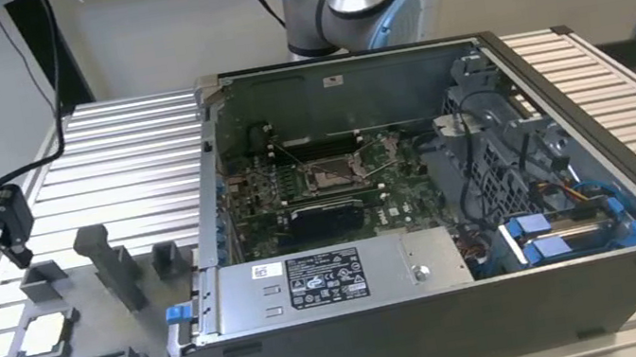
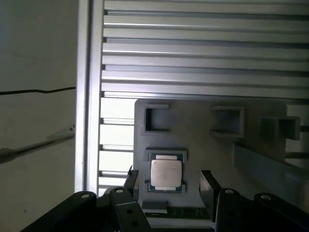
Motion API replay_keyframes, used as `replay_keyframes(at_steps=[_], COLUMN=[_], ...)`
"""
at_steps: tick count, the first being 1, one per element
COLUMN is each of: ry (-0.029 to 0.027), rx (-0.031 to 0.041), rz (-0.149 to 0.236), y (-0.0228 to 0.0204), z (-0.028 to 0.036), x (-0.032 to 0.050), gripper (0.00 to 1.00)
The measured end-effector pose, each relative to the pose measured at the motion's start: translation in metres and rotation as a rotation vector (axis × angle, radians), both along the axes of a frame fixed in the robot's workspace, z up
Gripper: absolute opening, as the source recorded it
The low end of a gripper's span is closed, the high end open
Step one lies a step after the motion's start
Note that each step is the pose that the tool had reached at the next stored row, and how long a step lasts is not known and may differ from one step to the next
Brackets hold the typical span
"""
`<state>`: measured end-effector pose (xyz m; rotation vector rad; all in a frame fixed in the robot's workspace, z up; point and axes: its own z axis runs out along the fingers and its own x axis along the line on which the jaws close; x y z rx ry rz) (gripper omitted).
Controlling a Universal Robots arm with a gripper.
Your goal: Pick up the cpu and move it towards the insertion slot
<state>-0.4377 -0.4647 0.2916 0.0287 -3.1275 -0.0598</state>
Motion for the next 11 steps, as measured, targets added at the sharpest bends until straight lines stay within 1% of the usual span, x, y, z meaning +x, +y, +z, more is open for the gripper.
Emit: replay_keyframes(at_steps=[11], ry=[-0.0001], rx=[0.0], rz=[0.0], y=[0.0], z=[-0.0093], x=[0.0], gripper=[1.0])
